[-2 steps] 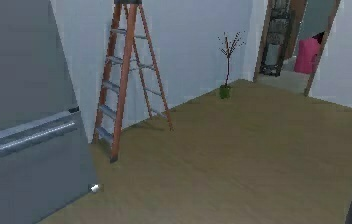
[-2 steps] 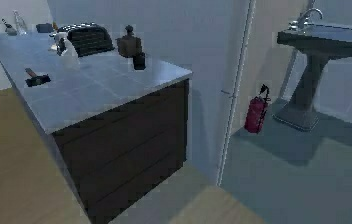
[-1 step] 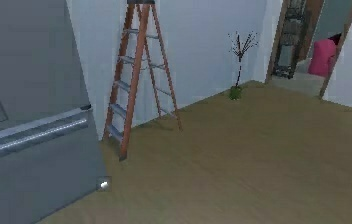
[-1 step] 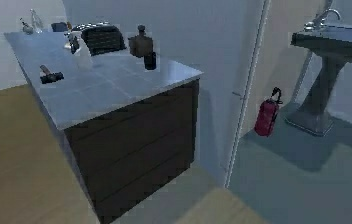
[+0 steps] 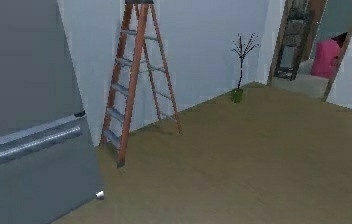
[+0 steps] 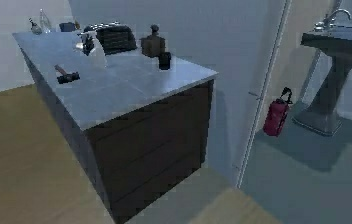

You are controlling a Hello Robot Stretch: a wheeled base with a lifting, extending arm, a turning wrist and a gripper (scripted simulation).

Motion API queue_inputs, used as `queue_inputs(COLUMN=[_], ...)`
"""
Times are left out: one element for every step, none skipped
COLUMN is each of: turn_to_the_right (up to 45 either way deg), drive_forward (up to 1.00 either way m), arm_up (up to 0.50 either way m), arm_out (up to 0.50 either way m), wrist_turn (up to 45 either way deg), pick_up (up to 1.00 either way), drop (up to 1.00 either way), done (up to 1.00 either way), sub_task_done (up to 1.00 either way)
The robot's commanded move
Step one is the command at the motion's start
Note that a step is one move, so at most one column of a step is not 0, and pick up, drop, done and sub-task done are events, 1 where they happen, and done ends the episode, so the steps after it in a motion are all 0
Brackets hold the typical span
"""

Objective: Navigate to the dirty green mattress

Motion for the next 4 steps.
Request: queue_inputs(turn_to_the_right=[45.0,45.0,45.0,6.0], drive_forward=[0.0,0.0,0.0,0.0], arm_up=[0.0,0.0,0.0,0.0], arm_out=[0.0,0.0,0.0,0.0], wrist_turn=[0.0,0.0,0.0,0.0], pick_up=[0.0,0.0,0.0,0.0], drop=[0.0,0.0,0.0,0.0], done=[0.0,0.0,0.0,0.0], sub_task_done=[0.0,0.0,0.0,0.0])
